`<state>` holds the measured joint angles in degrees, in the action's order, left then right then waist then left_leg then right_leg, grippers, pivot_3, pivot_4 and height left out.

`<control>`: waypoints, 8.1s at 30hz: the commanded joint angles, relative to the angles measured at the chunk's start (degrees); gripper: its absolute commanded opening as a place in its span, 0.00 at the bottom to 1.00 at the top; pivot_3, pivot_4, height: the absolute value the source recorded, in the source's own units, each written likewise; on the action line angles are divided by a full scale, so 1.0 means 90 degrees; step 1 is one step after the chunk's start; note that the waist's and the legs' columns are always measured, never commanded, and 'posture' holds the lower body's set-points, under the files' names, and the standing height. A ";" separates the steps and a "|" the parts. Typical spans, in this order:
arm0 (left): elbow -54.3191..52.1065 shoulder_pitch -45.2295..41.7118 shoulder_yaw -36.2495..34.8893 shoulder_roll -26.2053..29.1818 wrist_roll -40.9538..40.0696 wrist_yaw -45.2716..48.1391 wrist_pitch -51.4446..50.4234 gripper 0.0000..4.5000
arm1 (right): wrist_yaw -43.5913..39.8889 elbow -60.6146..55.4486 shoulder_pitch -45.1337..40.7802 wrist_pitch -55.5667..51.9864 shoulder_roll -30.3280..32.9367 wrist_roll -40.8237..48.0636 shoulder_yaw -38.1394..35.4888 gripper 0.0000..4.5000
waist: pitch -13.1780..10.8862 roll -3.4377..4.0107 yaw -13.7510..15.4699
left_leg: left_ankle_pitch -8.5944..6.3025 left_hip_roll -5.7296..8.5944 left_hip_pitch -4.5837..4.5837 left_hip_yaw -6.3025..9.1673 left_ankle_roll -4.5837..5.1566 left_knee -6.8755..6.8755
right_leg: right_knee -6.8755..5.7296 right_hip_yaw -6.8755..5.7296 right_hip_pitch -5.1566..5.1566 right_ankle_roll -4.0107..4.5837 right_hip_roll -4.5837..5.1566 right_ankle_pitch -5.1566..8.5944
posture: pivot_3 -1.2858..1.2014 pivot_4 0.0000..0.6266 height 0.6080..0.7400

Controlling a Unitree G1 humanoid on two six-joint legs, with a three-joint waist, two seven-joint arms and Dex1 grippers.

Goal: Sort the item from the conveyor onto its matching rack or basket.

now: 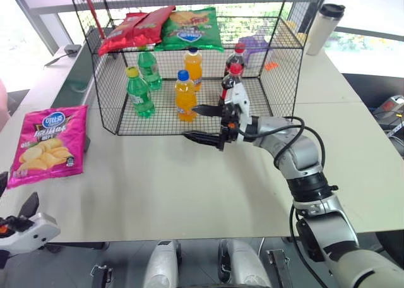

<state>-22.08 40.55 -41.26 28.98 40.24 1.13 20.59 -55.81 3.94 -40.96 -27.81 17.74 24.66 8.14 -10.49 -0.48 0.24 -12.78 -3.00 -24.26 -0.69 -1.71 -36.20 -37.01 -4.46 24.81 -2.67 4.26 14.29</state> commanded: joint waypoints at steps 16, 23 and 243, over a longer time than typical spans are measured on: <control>0.0504 -0.1181 0.0654 0.0449 0.0487 -0.0287 -0.1081 0.98 | 0.0319 -0.0353 0.0086 0.0118 -0.0019 -0.0060 -0.0102 1.00 | 0.0002 -0.0003 -0.0019 | 0.0001 0.0000 0.0006 -0.0003 0.0001 0.0001 | -0.0012 0.0000 0.0000 -0.0025 0.0000 -0.0015 | 0.52 0.24 1.00; 0.0466 -0.1343 0.0705 0.0483 0.0674 -0.0462 -0.1426 0.98 | 0.0397 -0.0418 0.0174 0.0143 -0.0064 -0.0067 -0.0044 1.00 | 0.0002 -0.0003 -0.0041 | 0.0001 -0.0001 0.0006 -0.0002 0.0001 0.0000 | -0.0015 0.0000 0.0000 -0.0026 0.0000 -0.0016 | 0.52 0.24 1.00; -0.1221 -0.6378 0.3518 -0.0924 -0.8438 0.1321 -0.6029 0.50 | 0.1056 0.3509 -0.4245 -0.0206 0.1382 -0.2591 -0.0624 0.96 | -0.0054 -0.0088 -0.0100 | 0.0001 0.0000 0.0084 -0.0088 0.0004 0.0011 | -0.0006 0.0133 -0.0029 -0.0066 -0.0034 -0.0035 | 0.52 0.24 1.00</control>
<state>-31.35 -16.86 -9.45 20.68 -36.02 13.32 -34.48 -48.27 35.88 -76.10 -28.98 30.00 -0.47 5.82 -10.98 -1.28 -0.66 -12.78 -2.99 -23.51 -1.47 -1.68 -36.09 -37.06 -3.25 24.55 -3.26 3.96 13.97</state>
